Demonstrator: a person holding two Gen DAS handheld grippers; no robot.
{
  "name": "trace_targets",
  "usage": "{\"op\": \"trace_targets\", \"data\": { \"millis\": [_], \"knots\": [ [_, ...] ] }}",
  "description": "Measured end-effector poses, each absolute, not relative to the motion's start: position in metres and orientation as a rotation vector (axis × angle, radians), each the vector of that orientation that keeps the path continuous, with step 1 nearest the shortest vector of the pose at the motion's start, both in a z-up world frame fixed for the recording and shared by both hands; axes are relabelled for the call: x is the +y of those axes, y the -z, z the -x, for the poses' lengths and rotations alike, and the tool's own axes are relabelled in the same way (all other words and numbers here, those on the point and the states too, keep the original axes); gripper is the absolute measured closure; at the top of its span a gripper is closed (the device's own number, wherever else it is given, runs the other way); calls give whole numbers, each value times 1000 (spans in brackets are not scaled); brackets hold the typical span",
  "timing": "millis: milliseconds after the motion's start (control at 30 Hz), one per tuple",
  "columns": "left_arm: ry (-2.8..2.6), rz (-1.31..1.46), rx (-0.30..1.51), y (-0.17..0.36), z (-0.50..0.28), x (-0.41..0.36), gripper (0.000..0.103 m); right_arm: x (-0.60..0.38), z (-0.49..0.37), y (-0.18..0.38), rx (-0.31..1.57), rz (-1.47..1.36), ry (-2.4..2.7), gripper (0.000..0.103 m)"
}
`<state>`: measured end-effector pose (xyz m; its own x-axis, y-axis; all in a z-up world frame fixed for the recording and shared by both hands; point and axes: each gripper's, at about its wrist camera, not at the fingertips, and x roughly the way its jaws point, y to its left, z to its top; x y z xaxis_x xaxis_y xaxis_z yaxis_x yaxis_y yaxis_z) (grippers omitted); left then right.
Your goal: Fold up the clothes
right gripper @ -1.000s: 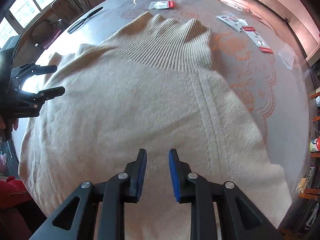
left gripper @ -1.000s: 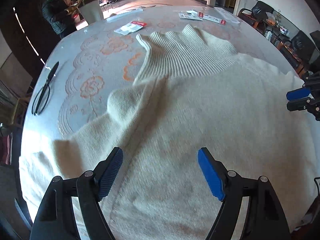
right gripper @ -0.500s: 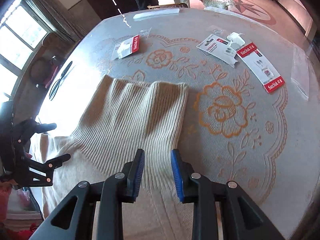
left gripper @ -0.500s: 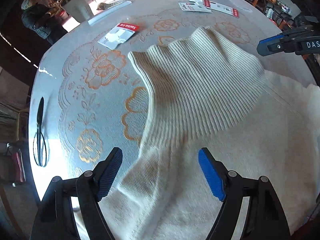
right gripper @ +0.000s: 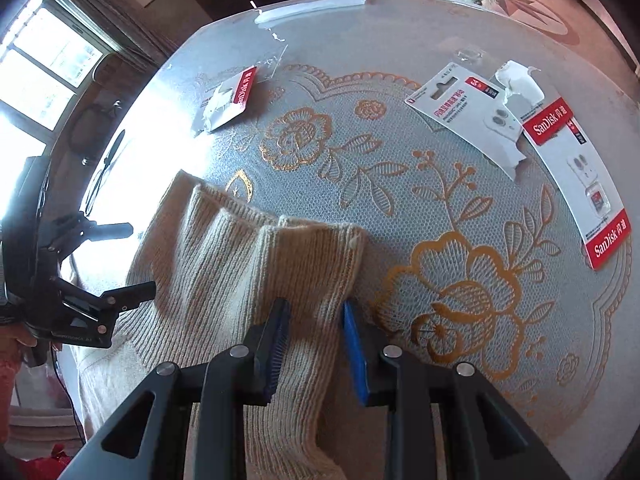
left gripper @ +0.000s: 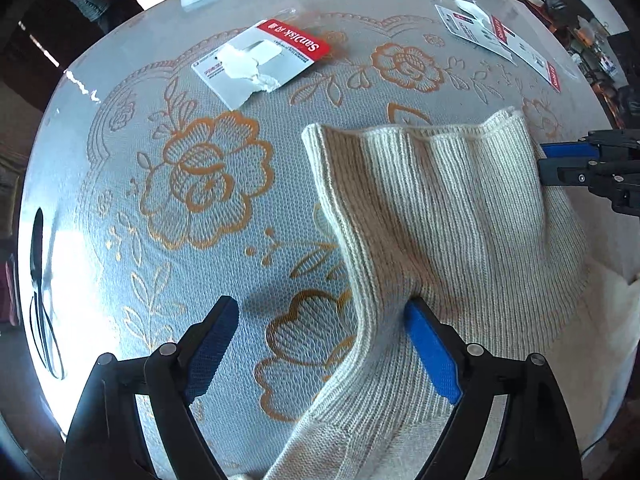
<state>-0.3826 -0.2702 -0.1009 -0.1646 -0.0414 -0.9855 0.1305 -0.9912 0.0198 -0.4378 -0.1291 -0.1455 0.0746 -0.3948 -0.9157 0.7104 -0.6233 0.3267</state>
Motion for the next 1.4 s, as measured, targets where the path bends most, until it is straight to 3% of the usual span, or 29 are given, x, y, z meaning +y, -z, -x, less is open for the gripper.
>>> {"op": "trace_targets", "data": {
  "millis": [133, 267, 333, 467, 633, 767, 933, 1133, 1267, 1400],
  "knots": [
    [2336, -1909, -17, 95, 392, -267, 14, -128, 437, 144, 336, -1500, 1657, 76],
    [2313, -1862, 11, 97, 390, -278, 14, -114, 437, 143, 286, -1487, 1694, 81],
    [2325, -1848, 61, 99, 388, -282, 13, -106, 439, 144, 303, -1488, 1748, 99],
    [2353, -1799, 135, 101, 385, -282, 12, -98, 438, 141, 235, -1512, 1792, 98],
    [2398, -1739, 32, 99, 379, -270, 12, -83, 433, 126, 145, -1496, 1813, 98],
    [2410, -1730, 36, 95, 374, -268, 27, -75, 431, 114, 139, -1492, 1832, 98],
    [2414, -1702, 25, 91, 369, -274, 34, -51, 426, 112, 108, -1503, 1858, 98],
    [2400, -1707, 64, 99, 370, -281, 33, -52, 424, 113, 95, -1519, 1856, 98],
    [2368, -1726, 51, 106, 398, -299, 27, -62, 427, 116, 74, -1535, 1842, 98],
    [2333, -1762, 133, 107, 401, -311, 24, -64, 431, 120, 60, -1553, 1796, 89]
  ]
}}
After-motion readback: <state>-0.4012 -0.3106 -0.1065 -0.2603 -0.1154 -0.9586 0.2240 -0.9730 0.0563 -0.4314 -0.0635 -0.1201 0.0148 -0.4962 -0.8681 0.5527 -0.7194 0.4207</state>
